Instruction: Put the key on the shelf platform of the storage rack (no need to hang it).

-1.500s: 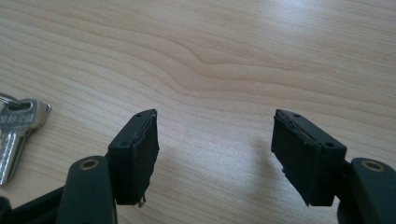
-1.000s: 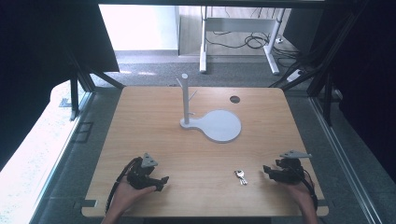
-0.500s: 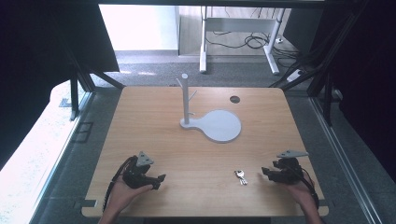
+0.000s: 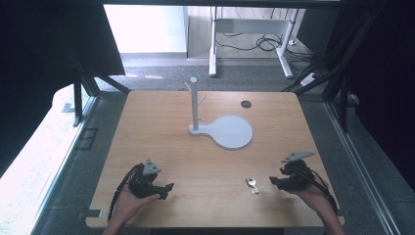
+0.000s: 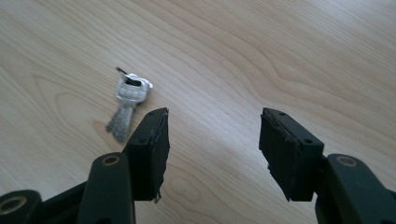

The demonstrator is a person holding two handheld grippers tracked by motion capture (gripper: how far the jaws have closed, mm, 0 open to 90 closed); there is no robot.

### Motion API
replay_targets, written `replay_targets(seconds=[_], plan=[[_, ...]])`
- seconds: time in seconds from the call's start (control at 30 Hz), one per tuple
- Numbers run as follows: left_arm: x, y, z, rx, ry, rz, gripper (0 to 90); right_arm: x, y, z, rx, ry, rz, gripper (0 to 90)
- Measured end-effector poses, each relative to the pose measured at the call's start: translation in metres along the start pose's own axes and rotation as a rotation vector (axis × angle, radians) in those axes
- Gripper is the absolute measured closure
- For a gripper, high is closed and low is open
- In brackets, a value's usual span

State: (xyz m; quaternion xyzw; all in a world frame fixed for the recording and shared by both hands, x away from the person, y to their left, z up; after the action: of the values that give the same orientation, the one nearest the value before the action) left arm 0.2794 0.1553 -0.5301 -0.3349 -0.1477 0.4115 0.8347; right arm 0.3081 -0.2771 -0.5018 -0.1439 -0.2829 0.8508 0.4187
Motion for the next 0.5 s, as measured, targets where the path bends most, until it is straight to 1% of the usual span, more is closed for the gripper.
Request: replay_targets(seconds=[0.13, 0.17, 0.2, 0.23, 0.3, 0.33, 0.37, 0.4, 0.43, 0.5], plan=[[-0.001, 0.0, -0.001, 0.004, 0.003, -0.001, 17.9, 0.009, -0.009, -0.006, 0.025, -0.024, 0.03, 43.7], [-0.001, 0.0, -0.002, 0.005, 0.004, -0.002, 17.9, 0.009, -0.009, -0.006, 0.025, -0.024, 0.03, 43.7], [-0.002, 0.0, -0.002, 0.005, 0.005, -0.002, 18.0, 0.012, -0.011, -0.008, 0.038, -0.026, 0.043, 43.6], [-0.002, 0.0, -0.002, 0.006, 0.007, -0.004, 17.9, 0.018, -0.016, -0.014, 0.061, -0.035, 0.067, 43.7], [-0.002, 0.001, -0.002, 0.008, 0.007, -0.003, 17.9, 0.022, -0.02, -0.018, 0.073, -0.047, 0.084, 44.4], [-0.002, 0.001, -0.002, 0.008, 0.007, -0.003, 17.9, 0.022, -0.02, -0.018, 0.073, -0.047, 0.084, 44.4], [-0.001, 0.001, -0.003, 0.009, 0.006, -0.003, 17.9, 0.027, -0.024, -0.022, 0.083, -0.059, 0.095, 45.5], [-0.001, 0.001, -0.003, 0.009, 0.006, -0.003, 17.9, 0.027, -0.024, -0.022, 0.083, -0.059, 0.095, 45.5], [0.0, 0.001, -0.003, 0.01, 0.008, -0.003, 17.9, 0.031, -0.029, -0.026, 0.096, -0.071, 0.102, 46.4], [0.0, 0.001, -0.003, 0.01, 0.008, -0.002, 18.0, 0.033, -0.031, -0.027, 0.099, -0.075, 0.105, 46.8]])
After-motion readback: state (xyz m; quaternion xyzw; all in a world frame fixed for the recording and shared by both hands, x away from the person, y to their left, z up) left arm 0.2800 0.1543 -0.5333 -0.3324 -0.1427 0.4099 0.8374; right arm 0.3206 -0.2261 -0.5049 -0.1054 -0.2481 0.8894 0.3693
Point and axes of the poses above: each handheld gripper's, and its own axes: z roughly backward along the jaws, y roughly out of its underside, x roughly to its left, the point moved 4 cm from there along -z, roughly forward along the jaws, and after that the axes turned 3 degrees about -x, right-handed, at the moved point
